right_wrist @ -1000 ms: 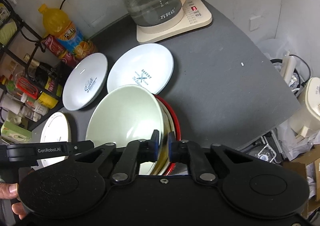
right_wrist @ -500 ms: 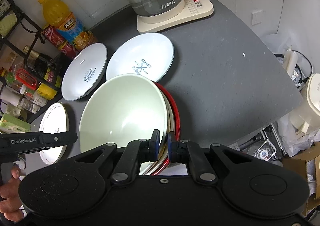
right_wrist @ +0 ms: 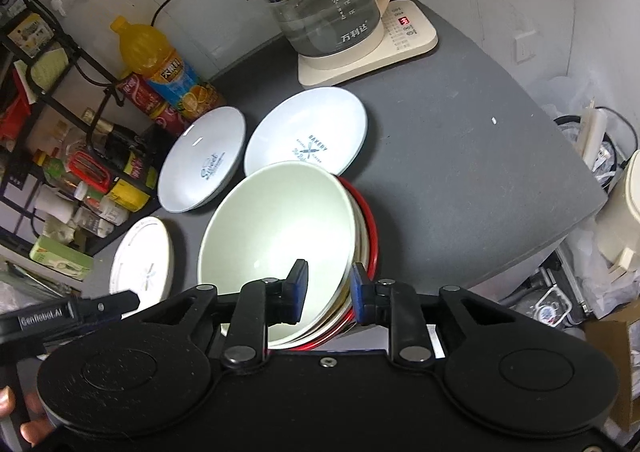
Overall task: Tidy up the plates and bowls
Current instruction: 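Open both grippers and lift them away from the bowl stack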
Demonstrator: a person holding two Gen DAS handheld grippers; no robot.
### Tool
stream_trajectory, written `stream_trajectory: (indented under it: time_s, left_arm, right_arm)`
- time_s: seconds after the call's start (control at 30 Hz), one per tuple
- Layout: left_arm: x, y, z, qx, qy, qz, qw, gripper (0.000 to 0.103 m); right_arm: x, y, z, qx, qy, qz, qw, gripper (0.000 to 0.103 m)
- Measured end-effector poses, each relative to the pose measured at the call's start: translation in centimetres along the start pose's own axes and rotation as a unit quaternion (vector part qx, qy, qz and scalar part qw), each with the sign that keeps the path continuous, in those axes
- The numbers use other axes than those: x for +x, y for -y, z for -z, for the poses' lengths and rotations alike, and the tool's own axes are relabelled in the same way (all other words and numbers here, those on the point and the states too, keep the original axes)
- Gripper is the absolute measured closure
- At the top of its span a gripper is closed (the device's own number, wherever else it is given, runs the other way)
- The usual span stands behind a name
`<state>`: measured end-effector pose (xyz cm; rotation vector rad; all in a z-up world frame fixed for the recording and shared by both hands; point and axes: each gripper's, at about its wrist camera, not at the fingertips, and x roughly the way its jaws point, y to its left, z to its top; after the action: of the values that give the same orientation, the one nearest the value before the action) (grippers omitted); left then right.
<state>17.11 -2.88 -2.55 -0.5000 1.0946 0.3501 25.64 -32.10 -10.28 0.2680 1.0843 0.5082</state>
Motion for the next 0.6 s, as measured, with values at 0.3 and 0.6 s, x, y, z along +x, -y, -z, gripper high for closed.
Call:
stream_trajectory:
  time_s: [0.3, 0.6]
  left_arm:
    - [-1.3, -3.4, 1.0, -0.017, 0.007, -0.024, 0.9995, 0.038]
    - [-0.9, -5.6, -1.4, -0.011, 0.015, -0.018, 0.9997, 0.029]
  right_arm:
    - [-0.3, -2.9, 0.4, -0.03, 0.013, -0.016, 0.999, 0.04]
    - [1.1, -7.2, -0.5, -0.076, 0.012, -0.015, 0.997, 0.015]
